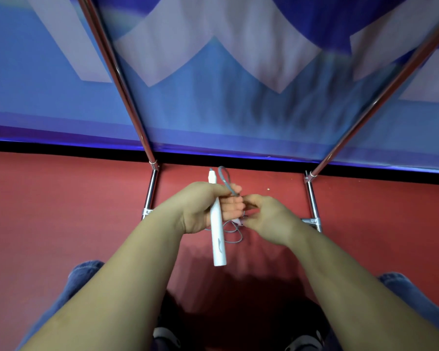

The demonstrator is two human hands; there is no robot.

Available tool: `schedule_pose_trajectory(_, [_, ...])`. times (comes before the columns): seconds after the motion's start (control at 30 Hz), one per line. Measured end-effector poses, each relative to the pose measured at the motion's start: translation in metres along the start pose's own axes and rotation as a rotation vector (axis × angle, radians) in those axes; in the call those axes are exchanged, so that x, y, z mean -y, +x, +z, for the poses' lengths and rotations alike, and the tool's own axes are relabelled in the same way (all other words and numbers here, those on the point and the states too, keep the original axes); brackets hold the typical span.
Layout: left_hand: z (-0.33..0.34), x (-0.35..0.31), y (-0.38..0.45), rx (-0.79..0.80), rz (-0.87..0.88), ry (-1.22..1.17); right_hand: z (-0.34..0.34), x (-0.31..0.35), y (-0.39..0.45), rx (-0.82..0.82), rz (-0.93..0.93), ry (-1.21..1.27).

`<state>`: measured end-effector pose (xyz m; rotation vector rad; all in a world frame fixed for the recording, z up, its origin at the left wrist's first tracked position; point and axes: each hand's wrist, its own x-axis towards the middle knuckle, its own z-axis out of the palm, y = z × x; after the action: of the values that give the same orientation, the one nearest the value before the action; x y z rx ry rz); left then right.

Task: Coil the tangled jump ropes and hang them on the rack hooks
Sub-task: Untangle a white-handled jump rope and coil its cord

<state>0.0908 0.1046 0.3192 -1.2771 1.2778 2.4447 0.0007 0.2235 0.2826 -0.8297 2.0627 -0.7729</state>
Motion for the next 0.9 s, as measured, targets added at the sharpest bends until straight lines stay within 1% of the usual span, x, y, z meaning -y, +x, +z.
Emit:
schedule_pose_trajectory(0.1, [-0.005,-0.007,-0.006,0.032,-0.064,-0.124,0.001,-0.001,0.001,-0.048,0.018,0.099])
schedule_pose_trajectory(0.13, [-0.005,-0.008,-0.007,0.039,-0.069,-0.143,0.000,0.001,0.001,-0.049,0.011,0.093])
schedule_pose_trajectory(0.23, [-0.005,-0.010,-0.007,0.029,-0.017,-0.202,-0.001,0.002,0.002,-0.056,-0.007,0.036])
schedule_pose_trajectory(0.3, [-0.005,-0.011,-0.003,-0.028,0.052,-0.188,-0.003,0.005,0.003,-0.080,0.026,0.118])
schedule_pose_trajectory(0.37, [-0.007,-0.008,0.002,-0.115,0.120,-0.062,-0.007,0.011,0.002,-0.103,0.075,0.296])
schedule_pose_trajectory(0.43, [-0.009,-0.002,0.007,-0.159,0.163,0.140,-0.012,0.018,0.001,-0.112,0.145,0.535])
schedule_pose_trajectory(0.53, [-0.008,0.007,0.006,-0.091,0.155,0.478,-0.019,0.026,-0.002,-0.143,0.208,0.858])
schedule_pose_trajectory(0.57, [-0.007,0.007,0.002,-0.054,0.143,0.540,-0.021,0.027,-0.002,-0.163,0.223,0.939])
schedule_pose_trajectory(0.63, [-0.005,0.009,-0.001,-0.013,0.145,0.652,-0.025,0.026,-0.002,-0.219,0.247,1.063])
schedule_pose_trajectory(0.7, [-0.005,0.011,-0.001,0.018,0.174,0.852,-0.031,0.025,-0.001,-0.259,0.257,1.134])
schedule_pose_trajectory(0.73, [-0.006,0.012,0.001,0.013,0.195,0.920,-0.033,0.024,-0.001,-0.265,0.251,1.144])
schedule_pose_trajectory(0.77, [-0.007,0.014,0.003,-0.007,0.228,0.929,-0.035,0.024,0.000,-0.261,0.236,1.131])
schedule_pose_trajectory(0.8, [-0.007,0.013,0.003,-0.027,0.248,0.873,-0.037,0.025,-0.001,-0.242,0.215,1.087])
schedule_pose_trajectory(0.83, [-0.006,0.012,0.004,-0.037,0.251,0.768,-0.036,0.025,-0.001,-0.213,0.199,0.998])
schedule_pose_trajectory(0.87, [-0.006,0.011,0.005,-0.050,0.243,0.638,-0.035,0.025,-0.002,-0.173,0.183,0.841])
schedule_pose_trajectory(0.9, [-0.006,0.009,0.007,-0.060,0.233,0.505,-0.031,0.023,-0.003,-0.124,0.163,0.624])
